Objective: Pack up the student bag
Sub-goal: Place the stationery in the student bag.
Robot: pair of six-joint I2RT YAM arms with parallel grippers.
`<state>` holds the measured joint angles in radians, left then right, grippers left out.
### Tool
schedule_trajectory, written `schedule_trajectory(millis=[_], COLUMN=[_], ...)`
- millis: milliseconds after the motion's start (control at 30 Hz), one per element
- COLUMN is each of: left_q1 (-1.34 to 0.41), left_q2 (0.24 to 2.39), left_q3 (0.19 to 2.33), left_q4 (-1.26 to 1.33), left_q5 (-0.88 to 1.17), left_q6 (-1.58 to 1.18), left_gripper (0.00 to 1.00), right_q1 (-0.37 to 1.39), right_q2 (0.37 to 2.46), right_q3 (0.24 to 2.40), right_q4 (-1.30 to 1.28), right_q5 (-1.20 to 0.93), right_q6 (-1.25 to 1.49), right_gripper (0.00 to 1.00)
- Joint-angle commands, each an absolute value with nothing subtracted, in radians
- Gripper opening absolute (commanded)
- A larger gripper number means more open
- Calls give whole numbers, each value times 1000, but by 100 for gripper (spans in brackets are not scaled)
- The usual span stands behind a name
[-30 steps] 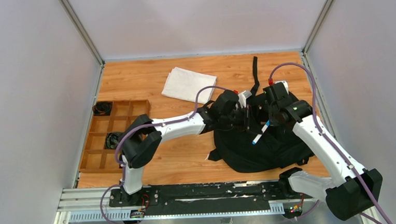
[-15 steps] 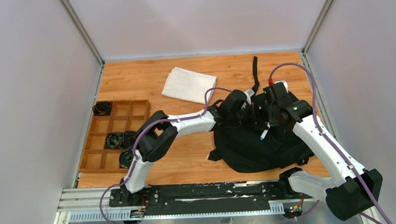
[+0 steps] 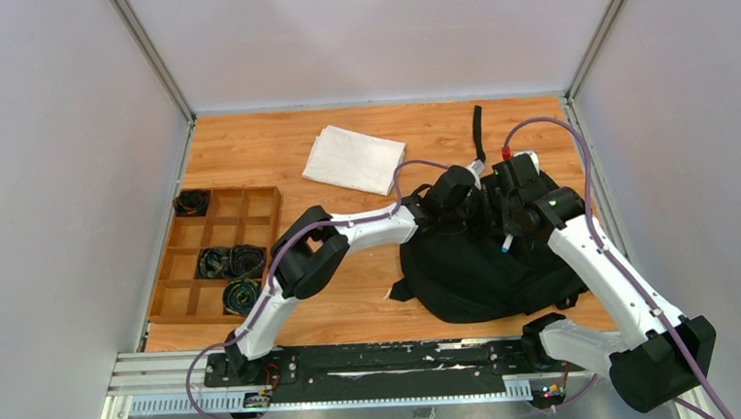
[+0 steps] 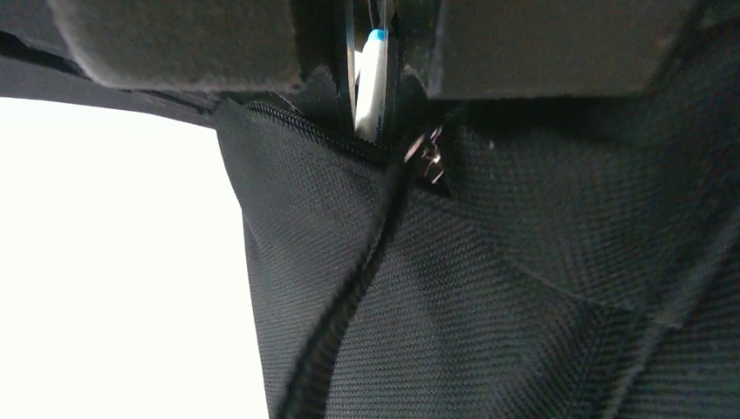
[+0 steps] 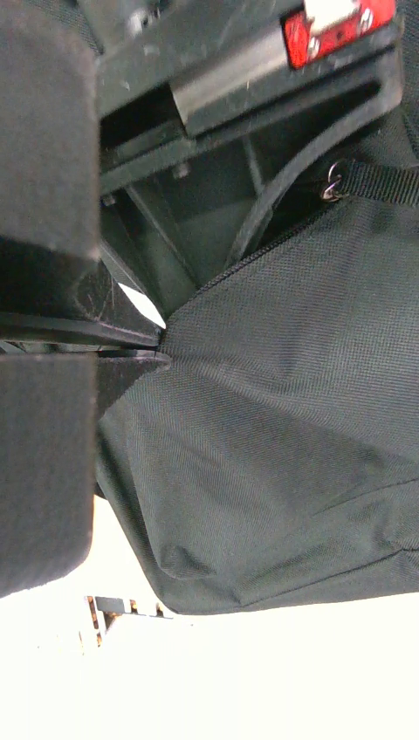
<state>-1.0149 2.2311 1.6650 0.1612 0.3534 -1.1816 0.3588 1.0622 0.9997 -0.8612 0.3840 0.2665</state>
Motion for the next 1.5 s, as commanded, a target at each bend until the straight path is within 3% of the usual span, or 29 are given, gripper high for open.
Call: schedule_trajectory(millis=[0,167,267,367,433,567,733,1067,1467], left_q1=[-1035,-1038,-1038,-1041,-1041,-1043,-1054,-1100,-995], left_q2=[2273,2310,2320,2300,2285,2232,2123,1831,1482], left_q3=[1723,1753,1758,1742,1741,1701,1561,1342,1192], left_q4=[193,193,192,189,164,128,124,-83,-496], left_q5=[327,321,339,333,334,333,326,280,-129], left_q6=[-1154,-1138,-1131,-1100,-1074,-1023,-945,-673,-357], left_gripper=[0,0,24,41,47,47,36,38,46], right_q1=[347,347,347,347,347,347,347,347,347], right_q2=[1039,1035,1035,1034,1037,1041,1051,1061,1049], right_q3=[1011,1014,1014,1010,1010,1010,1011,1007,1011], right_q4=[-897,-896,-901,-903,-904,-907,-907,-905,-910], right_q5=[371,378,386,390,392,398,399,402,397], right_q6=[271,267,263,261,259,251,250,252,252], right_gripper=[0,0,0,0,0,0,0,0,0])
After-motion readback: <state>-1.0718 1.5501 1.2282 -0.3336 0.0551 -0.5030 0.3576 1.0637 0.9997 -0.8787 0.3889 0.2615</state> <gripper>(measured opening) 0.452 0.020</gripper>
